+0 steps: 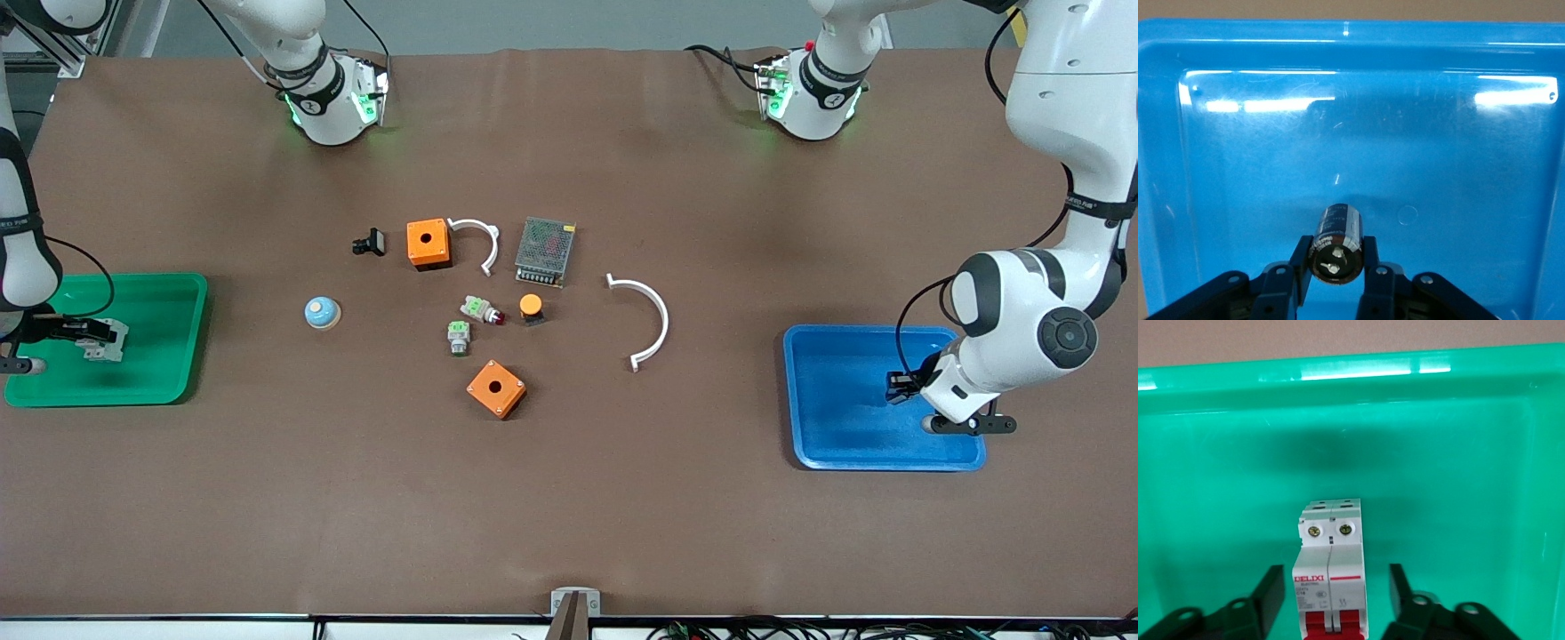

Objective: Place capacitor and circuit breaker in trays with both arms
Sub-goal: 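Carry the capacitor to the blue tray while the right gripper carries the breaker, then open the left gripper over the blue tray while the right gripper releases the breaker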

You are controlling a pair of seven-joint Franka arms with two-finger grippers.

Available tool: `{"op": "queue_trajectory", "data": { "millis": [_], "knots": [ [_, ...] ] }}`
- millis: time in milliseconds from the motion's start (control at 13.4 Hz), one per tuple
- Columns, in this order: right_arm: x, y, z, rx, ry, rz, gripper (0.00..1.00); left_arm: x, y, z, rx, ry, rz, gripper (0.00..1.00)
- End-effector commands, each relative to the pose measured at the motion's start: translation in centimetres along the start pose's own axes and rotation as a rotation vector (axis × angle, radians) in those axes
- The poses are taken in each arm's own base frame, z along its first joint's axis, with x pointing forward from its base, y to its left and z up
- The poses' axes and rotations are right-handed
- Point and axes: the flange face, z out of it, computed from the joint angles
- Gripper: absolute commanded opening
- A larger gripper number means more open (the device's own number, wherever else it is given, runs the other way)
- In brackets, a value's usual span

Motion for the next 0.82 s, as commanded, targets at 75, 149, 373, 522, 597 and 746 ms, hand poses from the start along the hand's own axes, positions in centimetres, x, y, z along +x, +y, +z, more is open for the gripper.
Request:
{"op": "queue_trajectory", "data": {
  "millis": [75, 149, 373, 522, 597, 746],
  "knots": [
    [0.0, -1.4, -8.1, -0.017, 0.024, -0.027, 0.98, 0.2, 0.0, -0.2, 0.004, 0.018, 0.011, 1.00],
    [-0.1, -2.8, -11.3, -0.019, 0.025, -0.037, 0.97, 0.3, 0.1, -0.4, 0.006, 0.022, 0.008, 1.00],
    [-0.7, -8.2, -20.9, -0.024, 0.029, -0.059, 0.97, 1.4, 0.6, -4.6, 0.011, 0.074, 0.013, 1.00],
    [-1.8, -12.3, -25.4, -0.018, 0.013, -0.052, 0.97, 2.3, 1.0, -8.8, 0.014, 0.075, 0.019, 1.00],
    [-2.2, -15.0, -27.3, -0.013, 0.007, -0.067, 0.97, 3.1, 0.9, -11.3, 0.020, 0.087, 0.029, 1.00],
    [-3.0, -21.7, -31.1, -0.013, 0.005, -0.006, 0.97, 4.1, 0.7, -17.7, 0.029, 0.107, 0.025, 1.00]
  ]
}}
